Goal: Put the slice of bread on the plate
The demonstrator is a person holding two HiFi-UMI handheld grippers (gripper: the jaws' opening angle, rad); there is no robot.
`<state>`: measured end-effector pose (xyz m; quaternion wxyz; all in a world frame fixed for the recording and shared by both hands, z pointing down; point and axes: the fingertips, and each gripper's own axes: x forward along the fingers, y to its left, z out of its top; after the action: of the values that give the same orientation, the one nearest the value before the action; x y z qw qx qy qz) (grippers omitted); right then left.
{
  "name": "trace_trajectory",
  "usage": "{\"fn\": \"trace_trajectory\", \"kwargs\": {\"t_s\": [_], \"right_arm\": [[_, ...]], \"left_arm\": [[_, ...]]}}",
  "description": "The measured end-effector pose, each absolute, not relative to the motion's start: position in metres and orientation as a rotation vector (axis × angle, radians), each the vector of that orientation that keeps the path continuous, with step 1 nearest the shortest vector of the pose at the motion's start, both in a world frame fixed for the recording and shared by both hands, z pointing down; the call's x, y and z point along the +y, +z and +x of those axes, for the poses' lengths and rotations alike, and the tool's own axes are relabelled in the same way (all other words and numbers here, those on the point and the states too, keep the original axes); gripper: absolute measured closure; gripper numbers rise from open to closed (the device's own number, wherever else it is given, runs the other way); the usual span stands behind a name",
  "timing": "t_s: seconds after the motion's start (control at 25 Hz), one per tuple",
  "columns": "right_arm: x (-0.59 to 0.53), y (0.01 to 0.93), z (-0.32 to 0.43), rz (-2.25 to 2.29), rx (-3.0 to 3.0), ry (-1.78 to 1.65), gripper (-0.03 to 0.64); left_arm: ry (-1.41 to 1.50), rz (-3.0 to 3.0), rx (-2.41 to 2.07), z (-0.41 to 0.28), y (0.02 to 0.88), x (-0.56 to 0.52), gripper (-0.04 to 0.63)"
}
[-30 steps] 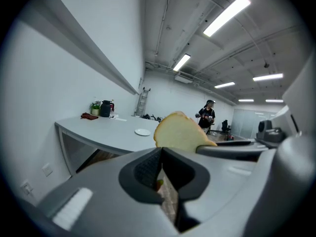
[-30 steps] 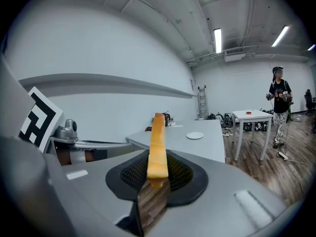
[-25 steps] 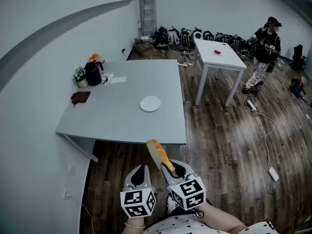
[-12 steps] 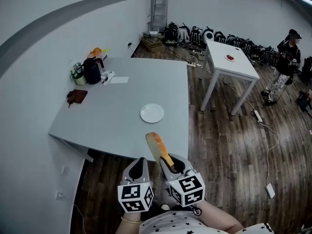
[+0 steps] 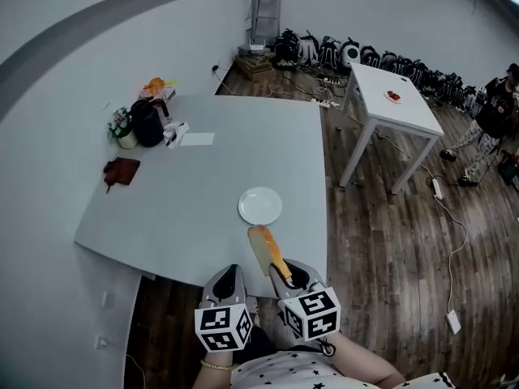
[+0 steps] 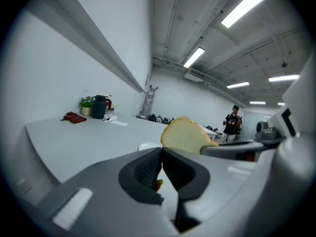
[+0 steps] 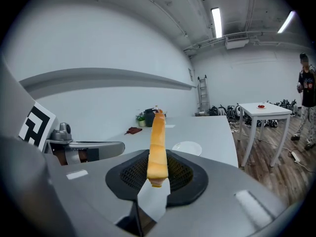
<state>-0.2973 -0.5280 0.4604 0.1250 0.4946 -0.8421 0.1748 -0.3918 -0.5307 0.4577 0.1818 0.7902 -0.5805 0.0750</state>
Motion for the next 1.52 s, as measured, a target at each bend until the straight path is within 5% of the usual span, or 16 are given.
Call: {"fn": "trace_trajectory", "kwargs": {"t_s": [1.08,1.24,1.36,1.52], "right_arm": [[-0.766,0.564,-0.331,1.487,-2.104,0.979,0.526],[-0.769,0.565,-0.321,1.518,-2.041,0.834,0.493],[-0.77,0.563,-0.311,1.555,-1.988,0.693,0.381],[-0.765,0.561,-0.304,1.588,-1.978,0.67,0.371]], "left_arm": [[0.298,2.352,-1.41,-0.411,0.497,-0.778,0.588],[0.305,2.347,-1.39,-0.408,0.502,-0.78,0.588],[0.304,2.354,-1.375,-0.405,0.502,-0.779,0.588],[0.307,2.364,-1.361,-0.401,0.502,-0.773,0.588]]}}
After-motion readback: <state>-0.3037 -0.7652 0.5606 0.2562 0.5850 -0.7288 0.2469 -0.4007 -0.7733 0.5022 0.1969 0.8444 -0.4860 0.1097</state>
